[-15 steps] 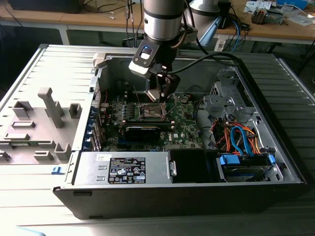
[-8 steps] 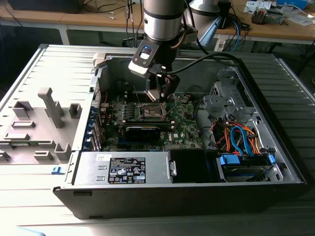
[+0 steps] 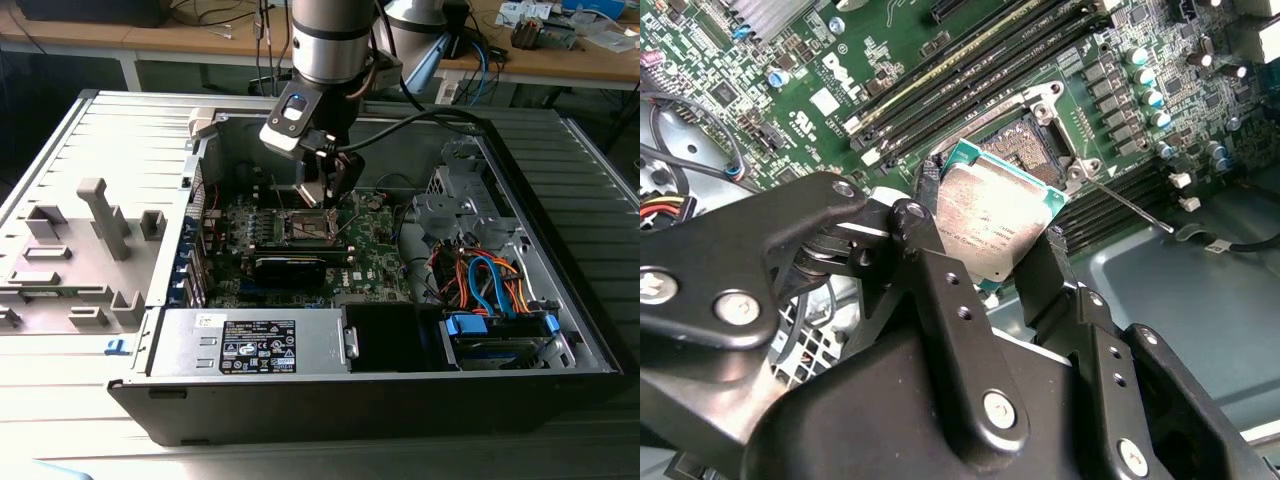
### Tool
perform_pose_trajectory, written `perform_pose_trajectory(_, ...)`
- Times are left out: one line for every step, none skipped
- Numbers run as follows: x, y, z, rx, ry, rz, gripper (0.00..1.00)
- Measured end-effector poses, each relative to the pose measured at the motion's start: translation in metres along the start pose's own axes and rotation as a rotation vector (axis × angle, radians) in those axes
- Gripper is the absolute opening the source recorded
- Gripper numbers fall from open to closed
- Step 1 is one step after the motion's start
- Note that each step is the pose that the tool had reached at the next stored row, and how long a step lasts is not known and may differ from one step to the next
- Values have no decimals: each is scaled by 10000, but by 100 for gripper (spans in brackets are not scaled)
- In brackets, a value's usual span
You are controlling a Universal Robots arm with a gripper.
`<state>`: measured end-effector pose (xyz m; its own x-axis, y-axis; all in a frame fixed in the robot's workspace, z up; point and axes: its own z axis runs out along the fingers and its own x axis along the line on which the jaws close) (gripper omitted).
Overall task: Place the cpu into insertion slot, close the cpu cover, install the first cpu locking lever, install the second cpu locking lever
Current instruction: 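Place the cpu into insertion slot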
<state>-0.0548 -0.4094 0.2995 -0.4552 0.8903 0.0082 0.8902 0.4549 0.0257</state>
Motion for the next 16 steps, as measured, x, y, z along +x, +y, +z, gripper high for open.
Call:
perform_pose_trajectory(0, 0, 0, 0, 0, 19, 55)
perform_pose_trajectory(0, 0, 1, 0, -1, 49, 55)
perform_pose_trajectory(0, 0, 1, 0, -2, 65, 55)
perform_pose_trajectory(0, 0, 2, -1, -3, 99, 55)
perform_pose_trajectory(0, 0, 3, -1, -3, 133, 55)
perform_pose_trajectory(0, 0, 4, -1, -4, 153, 55)
perform_pose_trajectory(0, 0, 4, -2, -4, 170, 55)
perform_pose_trajectory(0, 0, 5, -1, -5, 206, 55)
perform_pose_trajectory(0, 0, 6, -2, -6, 219, 55)
perform_pose_trajectory(0, 0, 6, -2, -6, 234, 55)
perform_pose_trajectory(0, 0, 7, -2, -7, 271, 55)
perform_pose_trajectory(0, 0, 7, -2, -7, 288, 55)
perform_pose_trajectory(0, 0, 8, -2, -8, 303, 55)
perform_pose_trajectory(0, 0, 9, -3, -9, 333, 55)
perform_pose_trajectory(0, 0, 9, -3, -9, 363, 55)
perform_pose_trajectory(0, 0, 10, -3, -10, 378, 55)
